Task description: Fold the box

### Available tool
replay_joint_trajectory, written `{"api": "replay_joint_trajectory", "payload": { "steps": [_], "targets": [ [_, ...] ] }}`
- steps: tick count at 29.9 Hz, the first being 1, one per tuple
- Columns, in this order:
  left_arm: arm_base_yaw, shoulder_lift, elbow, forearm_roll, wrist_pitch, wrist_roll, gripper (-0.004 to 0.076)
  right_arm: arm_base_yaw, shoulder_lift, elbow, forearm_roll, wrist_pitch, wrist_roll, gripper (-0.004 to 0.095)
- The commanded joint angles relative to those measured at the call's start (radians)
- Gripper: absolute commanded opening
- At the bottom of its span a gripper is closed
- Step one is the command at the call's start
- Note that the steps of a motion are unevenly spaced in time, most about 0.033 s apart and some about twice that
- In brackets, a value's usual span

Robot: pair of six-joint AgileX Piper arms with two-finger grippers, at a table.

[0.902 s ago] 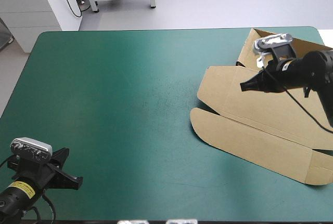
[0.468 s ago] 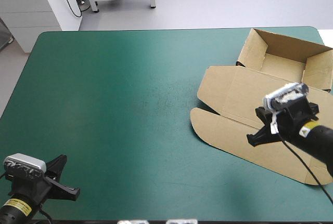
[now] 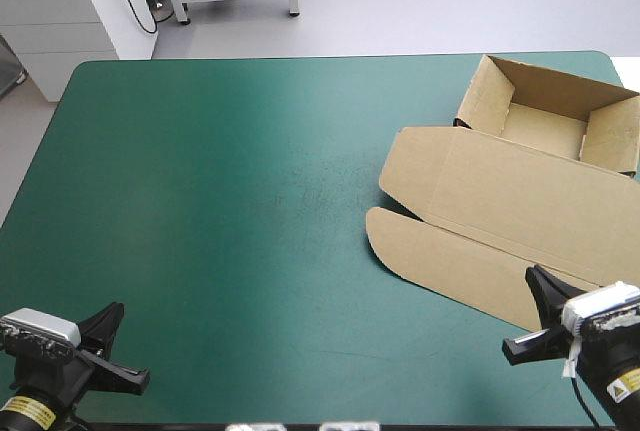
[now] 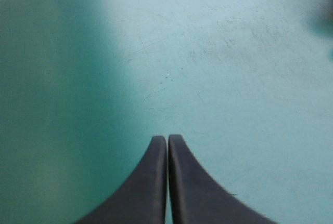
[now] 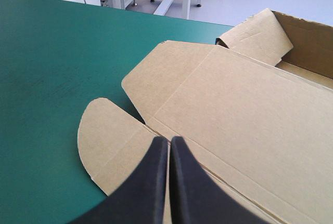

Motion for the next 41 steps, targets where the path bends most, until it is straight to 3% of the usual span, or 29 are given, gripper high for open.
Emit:
{"api": "replay_joint_trajectory", "payload": {
  "steps": [1,6,23,41],
  "targets": [
    [-0.007,-0.011,-0.005,-0.005,-0.061,-0.008,-0.0008,-0.001,-0.059,0.018,-0.109,-0.072,0.122,0.0],
    [-0.007,-0.04,-0.001,-0.008,-0.043,-0.008,-0.0008,-0.001,-0.107,0.053,-0.211,-0.043,0.205,0.0],
    [-0.007,-0.048,0.001,-0.008,-0.04,-0.024,-0.0008,-0.001,-0.113,0.07,-0.209,0.085,0.217,-0.0002],
    [-0.007,-0.048,0.001,-0.005,-0.04,-0.024,-0.0008,-0.001,-0.113,0.07,-0.211,0.085,0.217,-0.0002]
  ]
}}
